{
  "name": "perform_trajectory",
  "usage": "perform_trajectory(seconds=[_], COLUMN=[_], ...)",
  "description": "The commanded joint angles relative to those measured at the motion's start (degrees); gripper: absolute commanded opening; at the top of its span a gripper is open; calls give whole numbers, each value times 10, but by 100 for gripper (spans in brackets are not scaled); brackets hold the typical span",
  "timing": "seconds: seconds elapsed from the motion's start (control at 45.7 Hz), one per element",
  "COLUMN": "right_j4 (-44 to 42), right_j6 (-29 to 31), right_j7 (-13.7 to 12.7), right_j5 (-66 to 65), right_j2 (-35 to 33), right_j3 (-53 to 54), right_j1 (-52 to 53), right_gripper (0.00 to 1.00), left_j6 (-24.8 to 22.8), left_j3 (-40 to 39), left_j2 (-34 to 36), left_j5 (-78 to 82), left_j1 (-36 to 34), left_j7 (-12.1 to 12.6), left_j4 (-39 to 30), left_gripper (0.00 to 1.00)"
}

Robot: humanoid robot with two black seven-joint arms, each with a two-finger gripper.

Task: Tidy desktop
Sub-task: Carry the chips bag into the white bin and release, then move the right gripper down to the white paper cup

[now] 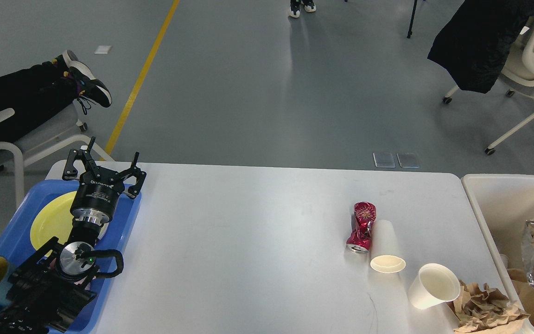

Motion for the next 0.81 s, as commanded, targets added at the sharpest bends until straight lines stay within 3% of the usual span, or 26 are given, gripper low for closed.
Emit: perform_trajectory(seconds=[0.0,0.153,0.175,0.263,0.306,0.328,0.635,0.788], right_j4=[-1,-3,-3,-3,-2,-2,9,23], right_j6=[-2,-11,-13,-37,-49,-51,-51,-33], right_j7=[1,1,1,1,1,1,0,-14], right_j5=[-1,-8,-8,-9,-9,-9,-14,-86], right_j2=[22,35,35,35,37,39,46,14], right_j3=[-2,-2,-2,-2,-2,-2,-3,-1], right_j1=[-13,-22,-22,-22,-22,-22,-11,54], right_gripper=[0,0,6,71,94,100,100,100], left_j6=[0,0,0,0,0,0,0,0], left_j3=[0,0,0,0,0,0,0,0], left_j2=[0,0,0,0,0,0,0,0], left_j5=[0,0,0,0,0,0,0,0], left_j1=[0,0,0,0,0,0,0,0], left_j7=[0,0,0,0,0,0,0,0], left_j4=[0,0,0,0,0,0,0,0], left_gripper=[96,96,96,96,96,96,96,96])
